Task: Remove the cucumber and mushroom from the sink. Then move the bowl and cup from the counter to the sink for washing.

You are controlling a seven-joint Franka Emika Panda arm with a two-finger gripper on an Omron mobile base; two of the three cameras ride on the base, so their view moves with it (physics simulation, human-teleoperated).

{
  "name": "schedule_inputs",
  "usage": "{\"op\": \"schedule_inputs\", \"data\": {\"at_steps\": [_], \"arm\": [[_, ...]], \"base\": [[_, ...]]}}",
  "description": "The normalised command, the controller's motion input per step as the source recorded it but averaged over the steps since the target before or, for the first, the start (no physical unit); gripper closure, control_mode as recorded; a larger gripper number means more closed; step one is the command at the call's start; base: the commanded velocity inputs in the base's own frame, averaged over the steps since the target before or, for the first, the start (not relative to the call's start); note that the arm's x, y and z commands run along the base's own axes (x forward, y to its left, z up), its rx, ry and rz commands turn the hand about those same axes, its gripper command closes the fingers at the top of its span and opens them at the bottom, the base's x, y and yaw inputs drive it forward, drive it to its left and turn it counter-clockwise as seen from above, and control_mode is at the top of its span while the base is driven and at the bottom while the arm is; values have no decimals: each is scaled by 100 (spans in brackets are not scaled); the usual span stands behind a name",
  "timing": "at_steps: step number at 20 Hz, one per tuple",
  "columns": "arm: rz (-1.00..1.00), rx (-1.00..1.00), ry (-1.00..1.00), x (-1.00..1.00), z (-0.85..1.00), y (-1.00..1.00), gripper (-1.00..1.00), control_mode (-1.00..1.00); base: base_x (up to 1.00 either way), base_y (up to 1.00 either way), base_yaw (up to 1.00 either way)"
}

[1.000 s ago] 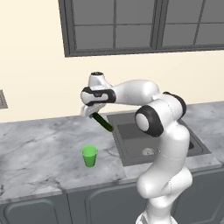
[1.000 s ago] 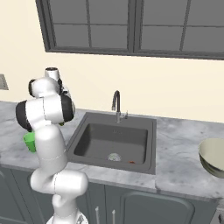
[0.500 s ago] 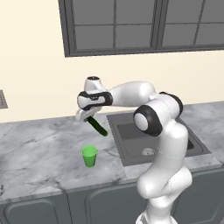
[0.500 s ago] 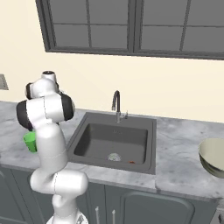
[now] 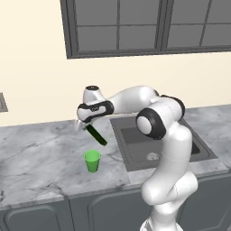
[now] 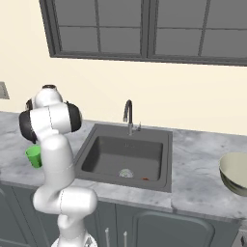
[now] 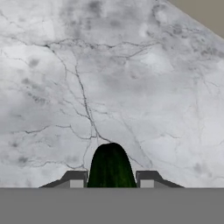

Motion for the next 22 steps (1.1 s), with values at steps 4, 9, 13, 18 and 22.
{"op": "schedule_inputs", "data": {"at_steps": [4, 9, 13, 18, 22], "arm": [[0, 0, -1, -1, -24, 15, 100, -100], [0, 0, 0, -1, -21, 11, 100, -100], [0, 0, -5, 0, -16, 11, 100, -100], [0, 0, -6, 0, -22, 10, 100, -100], [0, 0, -6, 0, -23, 10, 100, -100]], "base": [[0, 0, 0], [0, 0, 0], [0, 0, 0], [0, 0, 0], [0, 0, 0]]}}
